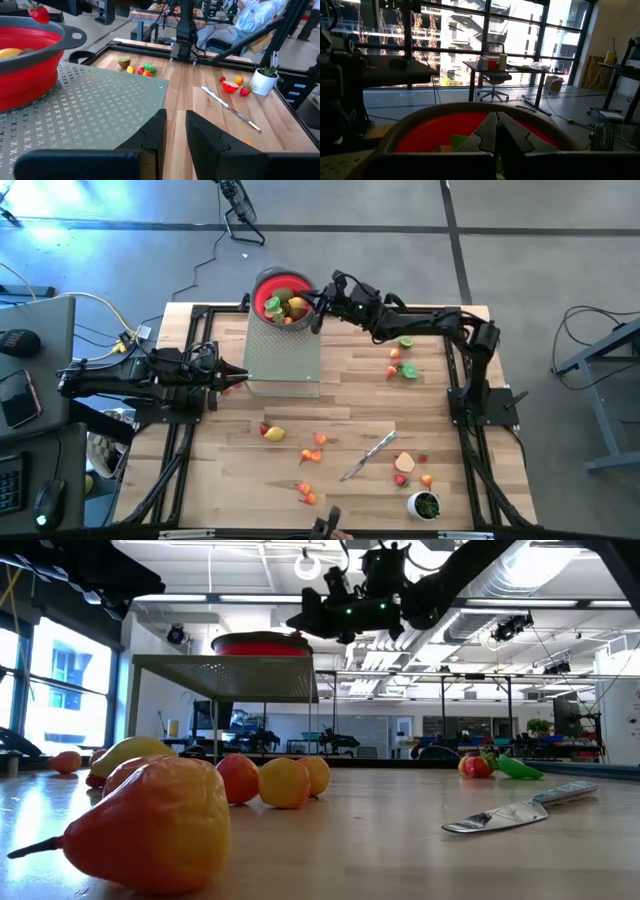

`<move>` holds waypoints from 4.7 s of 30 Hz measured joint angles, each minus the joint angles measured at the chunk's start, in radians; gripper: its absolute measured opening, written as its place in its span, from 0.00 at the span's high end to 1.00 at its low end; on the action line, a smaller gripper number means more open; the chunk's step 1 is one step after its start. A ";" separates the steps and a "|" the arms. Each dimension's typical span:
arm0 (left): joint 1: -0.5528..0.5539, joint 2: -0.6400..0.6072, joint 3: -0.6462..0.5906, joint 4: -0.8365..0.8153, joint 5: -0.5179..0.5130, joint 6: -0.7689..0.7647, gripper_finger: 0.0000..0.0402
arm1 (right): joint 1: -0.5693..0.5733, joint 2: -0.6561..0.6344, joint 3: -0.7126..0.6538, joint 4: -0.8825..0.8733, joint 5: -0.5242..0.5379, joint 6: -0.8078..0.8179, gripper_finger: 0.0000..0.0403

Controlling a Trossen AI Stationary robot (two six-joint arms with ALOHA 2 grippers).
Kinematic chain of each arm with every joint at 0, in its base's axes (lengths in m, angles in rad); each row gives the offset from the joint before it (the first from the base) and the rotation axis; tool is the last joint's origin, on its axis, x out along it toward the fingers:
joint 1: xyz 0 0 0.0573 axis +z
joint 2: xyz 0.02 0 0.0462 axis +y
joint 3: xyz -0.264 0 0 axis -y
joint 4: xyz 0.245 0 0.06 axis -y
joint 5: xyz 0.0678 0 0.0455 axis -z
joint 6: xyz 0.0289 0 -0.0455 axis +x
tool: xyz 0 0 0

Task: Pick & Place Fruit
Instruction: Put the strawberry into the red strainer on the shelf, then put the half apple into the red strainer on the shelf

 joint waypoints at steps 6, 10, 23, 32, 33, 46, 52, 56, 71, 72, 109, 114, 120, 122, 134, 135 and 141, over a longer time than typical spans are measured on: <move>0.000 0.000 0.000 0.000 0.000 0.000 0.83 | -0.005 0.003 0.004 0.002 0.002 -0.001 0.99; 0.000 0.000 0.000 0.000 0.000 0.000 0.83 | -0.005 0.003 0.004 0.010 0.001 -0.004 0.99; 0.000 0.000 0.000 0.000 0.000 0.000 0.83 | -0.005 0.003 0.004 -0.002 0.010 0.005 0.79; 0.000 0.000 0.000 0.000 0.002 -0.001 0.83 | 0.010 -0.085 0.003 -0.211 -0.002 0.030 0.70; 0.000 0.000 0.000 0.000 0.002 0.000 0.83 | 0.018 -0.105 0.003 -0.250 -0.001 0.030 0.71; 0.000 0.000 0.000 -0.004 0.002 0.000 0.83 | 0.124 -0.397 0.004 -0.787 0.010 0.033 0.80; 0.000 0.000 -0.001 -0.003 0.002 -0.003 0.83 | 0.203 -0.499 0.004 -1.063 0.078 0.108 0.85; 0.000 0.000 -0.001 -0.003 0.002 -0.031 0.83 | 0.269 -0.536 0.004 -1.256 0.148 0.201 0.88; 0.000 0.000 -0.001 -0.004 0.001 -0.090 0.83 | 0.533 -0.527 -0.070 -1.483 0.283 0.440 0.98; 0.000 0.000 -0.001 -0.005 0.001 -0.105 0.83 | 0.547 -0.527 -0.078 -1.482 0.283 0.442 0.98; 0.000 0.000 -0.001 -0.038 0.000 -0.134 0.83 | 0.691 -0.526 -0.268 -1.681 -0.191 1.076 0.99; 0.000 0.000 -0.001 -0.038 0.000 -0.134 0.83 | 0.769 -0.526 -0.268 -1.824 -0.148 1.088 0.99; 0.000 0.000 -0.001 -0.037 0.000 -0.130 0.83 | 0.902 -0.530 -0.268 -1.777 -0.049 1.190 0.99; 0.000 0.000 -0.001 -0.037 0.000 -0.130 0.83 | 0.943 -0.530 -0.268 -1.748 -0.014 1.224 0.99; 0.000 0.000 -0.001 -0.037 0.002 -0.128 0.83 | 1.115 -0.530 -0.268 -1.663 0.116 1.390 0.99; 0.000 0.000 -0.001 -0.037 0.003 -0.128 0.83 | 1.128 -0.530 -0.268 -1.658 0.125 1.392 0.99; 0.000 0.000 -0.001 -0.037 0.003 -0.128 0.83 | 1.190 -0.522 -0.268 -1.636 0.134 1.398 0.99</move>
